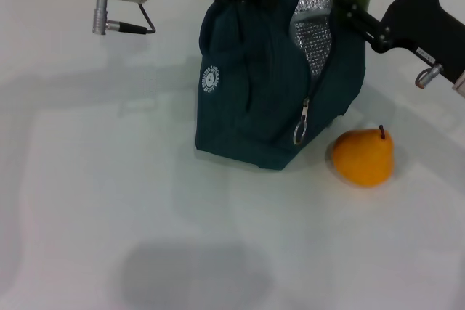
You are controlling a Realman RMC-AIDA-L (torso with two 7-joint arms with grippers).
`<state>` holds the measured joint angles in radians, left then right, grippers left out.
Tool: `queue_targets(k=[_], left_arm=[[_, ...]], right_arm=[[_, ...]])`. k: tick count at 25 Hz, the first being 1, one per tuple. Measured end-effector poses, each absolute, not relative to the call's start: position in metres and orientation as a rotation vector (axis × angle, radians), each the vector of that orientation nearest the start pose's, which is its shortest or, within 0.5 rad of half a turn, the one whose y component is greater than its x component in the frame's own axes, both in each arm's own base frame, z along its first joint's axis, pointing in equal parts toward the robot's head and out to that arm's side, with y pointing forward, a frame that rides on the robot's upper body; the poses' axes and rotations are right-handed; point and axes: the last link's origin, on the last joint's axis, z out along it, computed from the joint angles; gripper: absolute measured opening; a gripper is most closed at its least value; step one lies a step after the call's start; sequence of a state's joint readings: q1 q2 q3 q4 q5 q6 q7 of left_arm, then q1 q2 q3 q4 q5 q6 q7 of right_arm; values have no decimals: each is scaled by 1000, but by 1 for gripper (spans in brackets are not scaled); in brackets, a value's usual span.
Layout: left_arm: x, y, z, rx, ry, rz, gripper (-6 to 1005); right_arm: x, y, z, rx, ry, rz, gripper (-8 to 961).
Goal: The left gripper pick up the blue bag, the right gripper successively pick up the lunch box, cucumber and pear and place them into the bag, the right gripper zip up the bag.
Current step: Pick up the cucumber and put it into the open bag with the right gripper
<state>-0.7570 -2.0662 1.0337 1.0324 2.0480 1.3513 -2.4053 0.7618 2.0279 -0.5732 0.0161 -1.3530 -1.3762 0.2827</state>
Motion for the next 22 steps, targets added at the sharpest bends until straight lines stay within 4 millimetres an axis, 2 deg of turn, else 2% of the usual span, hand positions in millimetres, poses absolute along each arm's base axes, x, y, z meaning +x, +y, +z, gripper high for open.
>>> queue_targets(k=[11, 17, 22], left_arm=[[-125, 408, 16, -2656, -1143, -510, 49], [-124, 408, 16, -2661, -1144, -508, 50], [-123, 406, 16, -2673, -1149, -518, 50]], right_arm=[[212, 391, -39, -2224, 185, 926, 605], [200, 388, -38, -2278, 176, 1014, 605], [201, 394, -37, -2277, 197, 974, 605]])
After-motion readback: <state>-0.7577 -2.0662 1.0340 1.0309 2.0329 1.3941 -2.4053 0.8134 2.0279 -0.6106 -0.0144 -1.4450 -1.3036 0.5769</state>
